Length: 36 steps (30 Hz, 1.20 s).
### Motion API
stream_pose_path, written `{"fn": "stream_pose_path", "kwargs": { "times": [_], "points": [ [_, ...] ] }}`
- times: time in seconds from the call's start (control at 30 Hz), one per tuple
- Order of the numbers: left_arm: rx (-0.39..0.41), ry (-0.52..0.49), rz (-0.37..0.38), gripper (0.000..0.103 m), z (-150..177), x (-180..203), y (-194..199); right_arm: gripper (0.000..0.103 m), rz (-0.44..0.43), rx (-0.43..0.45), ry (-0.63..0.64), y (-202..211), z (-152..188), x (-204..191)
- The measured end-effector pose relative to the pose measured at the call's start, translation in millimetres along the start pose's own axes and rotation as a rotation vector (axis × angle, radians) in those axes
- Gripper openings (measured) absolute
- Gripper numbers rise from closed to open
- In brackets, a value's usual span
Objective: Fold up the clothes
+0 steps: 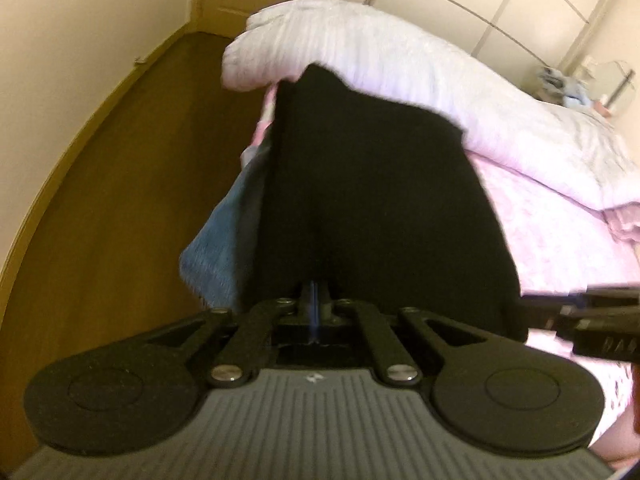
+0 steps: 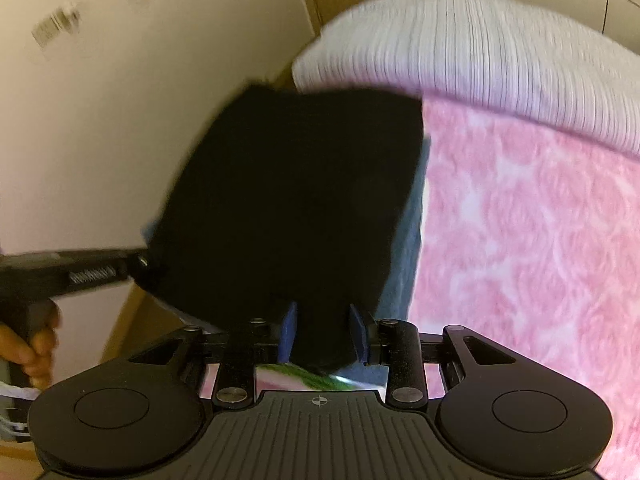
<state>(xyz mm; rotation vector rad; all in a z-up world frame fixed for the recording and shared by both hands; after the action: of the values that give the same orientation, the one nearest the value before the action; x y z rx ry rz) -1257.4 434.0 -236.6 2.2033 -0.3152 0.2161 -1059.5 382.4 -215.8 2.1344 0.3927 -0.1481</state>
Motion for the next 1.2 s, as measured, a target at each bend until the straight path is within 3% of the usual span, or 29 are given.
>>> {"fn": "stream_pose_path", "kwargs": {
  "times": [0.13, 0.33, 0.47, 0.7, 0.9, 1.2],
  "points": [
    [-0.006, 0.031, -0.050, 0.002, -2.1, 9.5, 17.7, 0.033, -0.001, 0.005, 0.005, 14.3, 4.1, -3.5],
    [-0.019, 0.057, -0.135, 0.024, 14.1, 43.1, 64.6, 0.039, -0.006, -0.074, 0.006, 50.2, 20.2, 7.9],
    [-0.039, 0.071, -0.204, 0.024, 32.7, 69.2, 85.5, 0.048, -0.024, -0.148, 0.008, 63.2, 38.5, 19.2],
    [-0.042, 0.134, -0.268, 0.029, 68.6, 110.6, 110.4, 0.053, -0.028, -0.198, 0.110, 86.8, 62.4, 35.4],
    [-0.038, 0.166, -0.301, 0.030, 97.5, 142.9, 129.7, 0.056, -0.033, -0.216, 0.180, 108.6, 82.8, 37.7],
    [-0.007, 0.138, -0.315, 0.032, 109.8, 159.8, 157.6, 0.057, -0.025, -0.179, 0.200, 135.7, 96.8, 29.8]
  ]
}}
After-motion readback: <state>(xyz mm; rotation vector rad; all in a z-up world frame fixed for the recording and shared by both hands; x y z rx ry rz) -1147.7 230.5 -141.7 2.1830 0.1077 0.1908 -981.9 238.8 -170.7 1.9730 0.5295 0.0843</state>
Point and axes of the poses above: each gripper's, at about its wrist camera, not at the fingertips, and y roughly against the way its jaws point, x to its right, z to its underside, the point moved 8 cm from there along -y, roughly the way its jaws point, and after that the axes turned 5 degrees about x, right-handed, at the moved point
